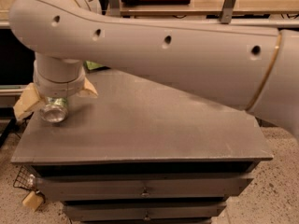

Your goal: Place green can upright

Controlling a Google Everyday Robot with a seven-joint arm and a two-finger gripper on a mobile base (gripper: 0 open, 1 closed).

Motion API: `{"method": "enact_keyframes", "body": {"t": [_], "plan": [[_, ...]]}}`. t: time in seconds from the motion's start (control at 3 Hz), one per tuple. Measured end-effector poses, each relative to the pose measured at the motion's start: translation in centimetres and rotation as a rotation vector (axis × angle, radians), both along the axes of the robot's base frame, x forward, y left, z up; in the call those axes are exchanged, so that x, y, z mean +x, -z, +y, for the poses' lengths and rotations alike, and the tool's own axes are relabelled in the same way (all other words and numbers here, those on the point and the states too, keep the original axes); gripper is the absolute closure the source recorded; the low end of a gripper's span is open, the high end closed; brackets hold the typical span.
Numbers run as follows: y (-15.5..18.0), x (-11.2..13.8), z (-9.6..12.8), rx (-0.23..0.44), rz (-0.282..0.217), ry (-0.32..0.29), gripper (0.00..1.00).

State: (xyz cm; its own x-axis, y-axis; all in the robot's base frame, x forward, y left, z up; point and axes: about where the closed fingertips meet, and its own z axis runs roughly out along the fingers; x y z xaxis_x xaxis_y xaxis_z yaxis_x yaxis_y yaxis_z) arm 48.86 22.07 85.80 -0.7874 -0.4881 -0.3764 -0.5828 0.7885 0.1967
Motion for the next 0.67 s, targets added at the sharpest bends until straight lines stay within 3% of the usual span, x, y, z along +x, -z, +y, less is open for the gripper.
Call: {"method": "enact_keyframes", "body": {"t": [0.67], "plan": [[-0.8, 2.6, 6.3, 0.01, -0.031, 0.095, 0.0]]}}
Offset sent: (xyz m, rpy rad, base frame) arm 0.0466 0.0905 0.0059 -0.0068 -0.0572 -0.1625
